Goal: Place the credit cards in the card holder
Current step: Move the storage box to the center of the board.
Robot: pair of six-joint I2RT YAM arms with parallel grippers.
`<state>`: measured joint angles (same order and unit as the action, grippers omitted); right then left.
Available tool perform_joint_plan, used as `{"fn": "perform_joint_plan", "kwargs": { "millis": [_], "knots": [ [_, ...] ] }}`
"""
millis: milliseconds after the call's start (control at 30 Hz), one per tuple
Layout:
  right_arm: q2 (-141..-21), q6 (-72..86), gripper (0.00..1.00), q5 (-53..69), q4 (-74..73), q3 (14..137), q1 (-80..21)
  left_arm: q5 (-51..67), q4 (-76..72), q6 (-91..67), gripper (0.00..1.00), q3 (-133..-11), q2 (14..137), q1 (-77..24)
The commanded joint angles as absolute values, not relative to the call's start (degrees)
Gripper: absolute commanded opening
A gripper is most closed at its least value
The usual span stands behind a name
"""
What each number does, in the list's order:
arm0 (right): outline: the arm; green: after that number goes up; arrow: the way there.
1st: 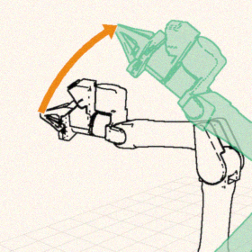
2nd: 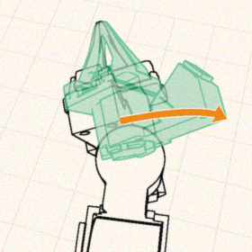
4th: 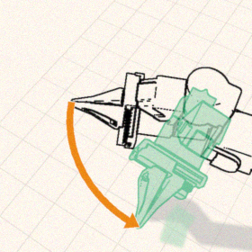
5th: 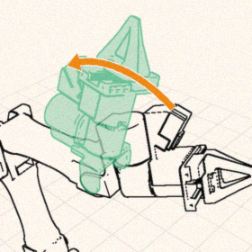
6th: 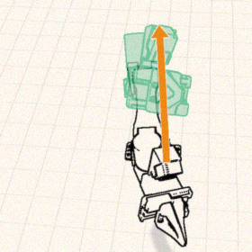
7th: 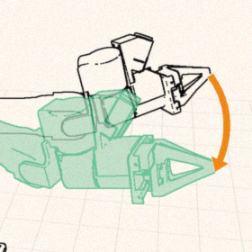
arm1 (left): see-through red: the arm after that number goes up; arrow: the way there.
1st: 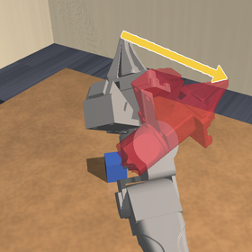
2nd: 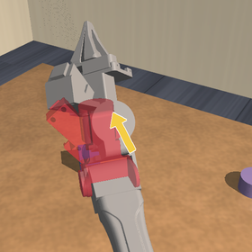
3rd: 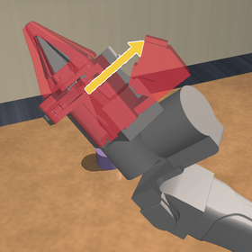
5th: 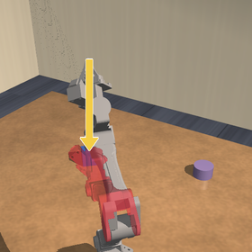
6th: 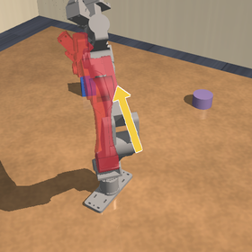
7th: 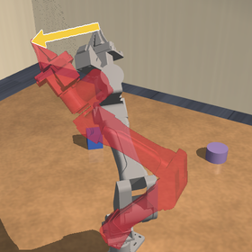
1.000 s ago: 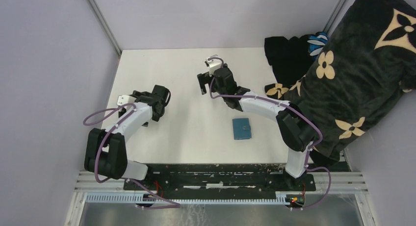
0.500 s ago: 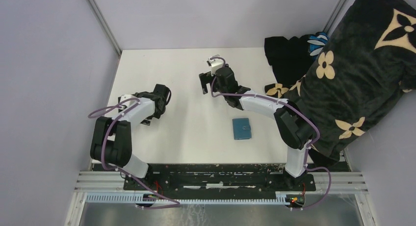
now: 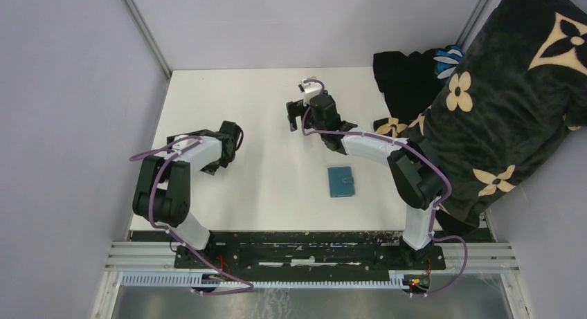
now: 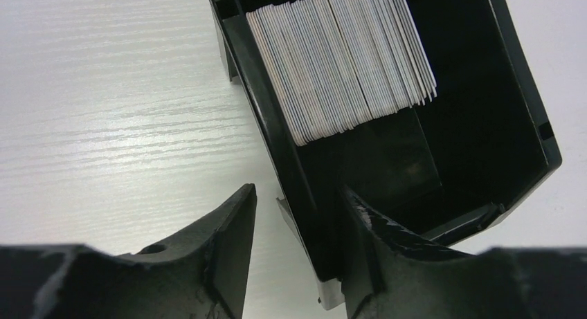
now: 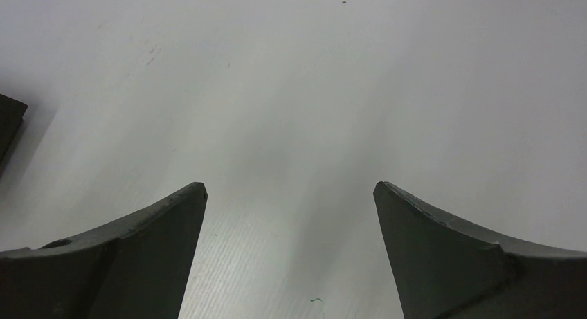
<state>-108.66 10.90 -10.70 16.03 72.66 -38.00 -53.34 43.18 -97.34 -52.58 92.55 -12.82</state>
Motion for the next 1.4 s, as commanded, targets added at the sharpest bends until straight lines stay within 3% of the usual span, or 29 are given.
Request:
{"fn": "perform_joint_plan", "kwargs": {
  "millis": [0,433,733,1167,1367],
  "knots": [
    [-107.8,12.5,1.0,-10.2,19.6,71.5,-37.2,-53.7,44.8,-96.4,0.49,-54.7,93.5,-12.4],
    [-104.7,13.2,1.0,-13.0,18.3,69.2,-36.5,-54.0,42.6,-85.5,0.25,-54.3,92.0,-12.9],
    [-101.3,14.9,1.0,-18.6,13.8,67.0,-36.5,-53.2,35.7,-76.0,0.19,-52.4,92.5,-16.5],
    [-89.0,18.2,0.99,-31.2,6.1,56.7,-36.5,-56.7,26.4,-63.2,0.19,-56.5,101.0,-29.5],
    [-82.2,22.0,0.9,-38.2,2.0,51.8,-36.5,-58.7,18.8,-54.2,0.18,-57.4,103.6,-34.5]
  ]
}}
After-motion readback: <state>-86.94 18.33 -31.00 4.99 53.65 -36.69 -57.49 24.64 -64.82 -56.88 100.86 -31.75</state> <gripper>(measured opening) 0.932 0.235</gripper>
